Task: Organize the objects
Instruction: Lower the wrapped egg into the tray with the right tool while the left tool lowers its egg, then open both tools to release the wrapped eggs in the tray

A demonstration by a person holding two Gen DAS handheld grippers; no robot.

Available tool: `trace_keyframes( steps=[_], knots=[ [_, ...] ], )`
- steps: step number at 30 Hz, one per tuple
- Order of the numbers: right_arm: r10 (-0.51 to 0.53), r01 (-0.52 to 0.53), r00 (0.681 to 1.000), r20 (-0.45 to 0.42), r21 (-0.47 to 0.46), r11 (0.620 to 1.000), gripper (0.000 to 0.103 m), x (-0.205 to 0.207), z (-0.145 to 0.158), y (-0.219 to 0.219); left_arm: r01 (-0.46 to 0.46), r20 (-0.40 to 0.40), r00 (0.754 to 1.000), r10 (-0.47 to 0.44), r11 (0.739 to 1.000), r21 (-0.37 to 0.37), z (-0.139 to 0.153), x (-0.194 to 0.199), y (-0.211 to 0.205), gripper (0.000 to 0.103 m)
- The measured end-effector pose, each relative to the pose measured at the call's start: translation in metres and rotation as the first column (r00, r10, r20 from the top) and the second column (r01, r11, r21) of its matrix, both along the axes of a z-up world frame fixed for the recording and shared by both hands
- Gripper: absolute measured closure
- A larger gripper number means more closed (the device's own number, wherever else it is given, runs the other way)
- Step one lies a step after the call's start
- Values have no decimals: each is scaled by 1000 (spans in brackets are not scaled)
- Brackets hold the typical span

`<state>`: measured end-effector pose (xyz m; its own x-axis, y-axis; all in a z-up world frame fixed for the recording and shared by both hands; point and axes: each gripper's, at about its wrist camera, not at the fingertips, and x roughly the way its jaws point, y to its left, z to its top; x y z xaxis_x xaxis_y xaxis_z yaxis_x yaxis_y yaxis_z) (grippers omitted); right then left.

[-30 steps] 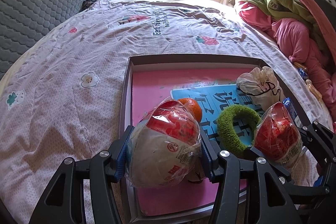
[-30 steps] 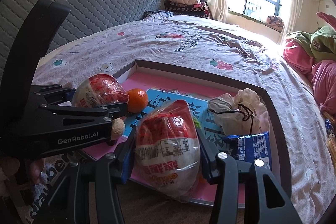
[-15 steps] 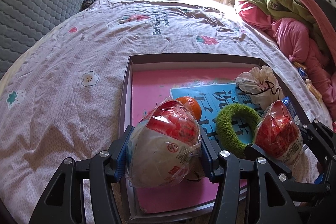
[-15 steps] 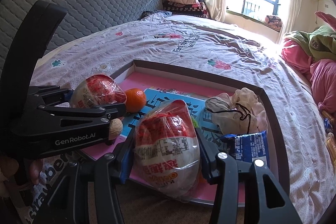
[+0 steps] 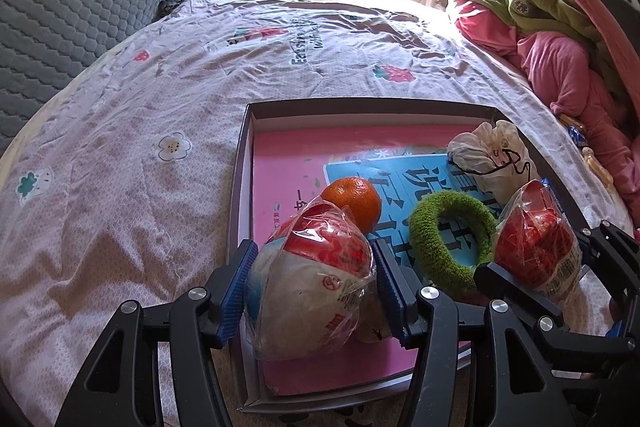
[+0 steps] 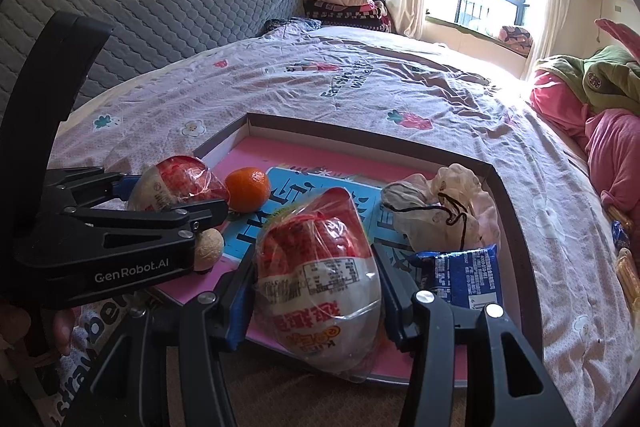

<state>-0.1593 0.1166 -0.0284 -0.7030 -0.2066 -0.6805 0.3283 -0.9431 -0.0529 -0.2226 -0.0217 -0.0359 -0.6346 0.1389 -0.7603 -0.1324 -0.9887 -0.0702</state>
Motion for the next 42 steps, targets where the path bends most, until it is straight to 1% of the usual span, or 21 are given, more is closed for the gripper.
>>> trace_keyframes(
  steps=[8, 12, 17, 21, 25, 29, 34, 37, 39, 42],
  knots=[
    [-15, 15, 1000, -4, 2, 1000, 48, -1, 3, 3, 0, 2, 1000, 0, 1000, 2, 1, 3, -1, 43],
    [-22, 22, 1000, -3, 5, 1000, 43, -2, 3, 2, -3, 3, 1000, 3, 1000, 2, 1, 7, -4, 43],
    [-24, 24, 1000, -4, 6, 1000, 42, 0, 5, 3, -5, 3, 1000, 5, 1000, 3, 4, 8, -5, 43],
    [-29, 29, 1000, -7, -4, 1000, 37, 1, 9, 6, -6, 0, 1000, 6, 1000, 5, 6, 11, -6, 43],
    [-40, 40, 999, -12, -9, 999, 37, 0, 13, 10, -7, -3, 1000, 7, 1000, 8, 9, 12, -7, 43],
    [-46, 45, 999, -15, -15, 999, 37, 0, 16, 13, -5, -5, 1000, 5, 1000, 14, 11, 14, -7, 39],
    [-50, 50, 999, -16, -18, 999, 36, -1, 18, 15, -13, -10, 1000, 13, 1000, 15, 13, 13, -8, 38],
    [-51, 50, 999, -17, -18, 999, 35, -2, 18, 16, -9, -14, 1000, 10, 1000, 16, 17, 11, -6, 38],
    [-55, 55, 998, -20, -16, 998, 32, -3, 19, 17, -6, -18, 1000, 6, 1000, 15, 19, 9, -4, 38],
    [-59, 59, 998, -24, -23, 998, 31, -6, 20, 19, -4, -26, 1000, 5, 1000, 17, 21, 8, -2, 38]
  ],
)
